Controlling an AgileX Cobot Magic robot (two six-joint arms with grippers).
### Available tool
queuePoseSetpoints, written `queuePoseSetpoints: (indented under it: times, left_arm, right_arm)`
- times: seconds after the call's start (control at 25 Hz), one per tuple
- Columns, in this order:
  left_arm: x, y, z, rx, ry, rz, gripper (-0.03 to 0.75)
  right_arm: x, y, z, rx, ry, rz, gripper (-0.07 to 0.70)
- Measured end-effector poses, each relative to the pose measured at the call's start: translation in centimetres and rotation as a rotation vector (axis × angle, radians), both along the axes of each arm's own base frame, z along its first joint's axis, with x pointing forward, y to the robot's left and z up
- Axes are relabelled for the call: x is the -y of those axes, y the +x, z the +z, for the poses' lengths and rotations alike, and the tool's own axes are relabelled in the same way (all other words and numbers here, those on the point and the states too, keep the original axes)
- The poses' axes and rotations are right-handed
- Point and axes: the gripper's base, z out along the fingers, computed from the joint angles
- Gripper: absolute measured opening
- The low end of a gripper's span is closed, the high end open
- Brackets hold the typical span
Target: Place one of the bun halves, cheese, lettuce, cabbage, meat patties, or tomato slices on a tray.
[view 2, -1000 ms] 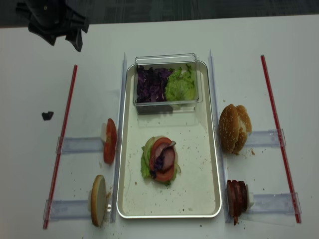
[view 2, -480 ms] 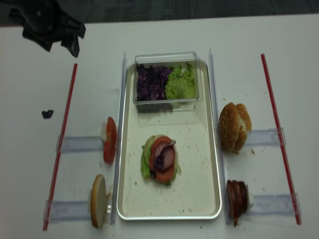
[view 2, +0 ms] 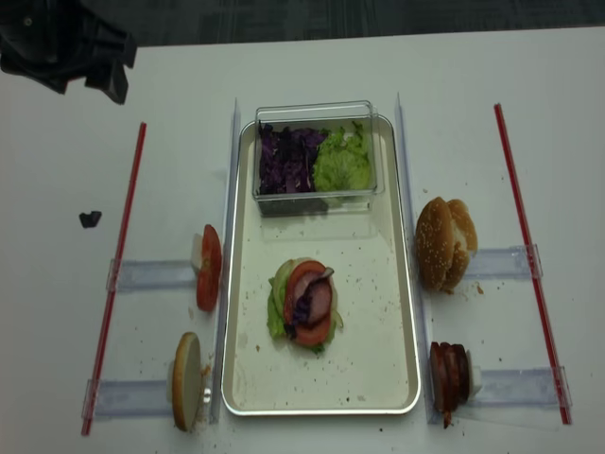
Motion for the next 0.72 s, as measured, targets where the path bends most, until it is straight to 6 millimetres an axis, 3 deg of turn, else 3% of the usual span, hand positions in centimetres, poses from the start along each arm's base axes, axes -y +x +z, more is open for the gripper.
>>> queuePoseSetpoints:
  times: [0.48, 0.72]
  left_arm:
    - [-0.8, -6.6, -0.6, -0.023, 0.009, 0.067, 0.491]
    - [-1.1, -11.0, -1.3, -0.022, 0.004, 0.078, 0.491]
  right_arm:
    - [0.0, 0.0, 0.0, 0.000, 0.000, 0.000, 0.678]
    - [0.0, 0.0, 0.0, 0.000, 0.000, 0.000, 0.678]
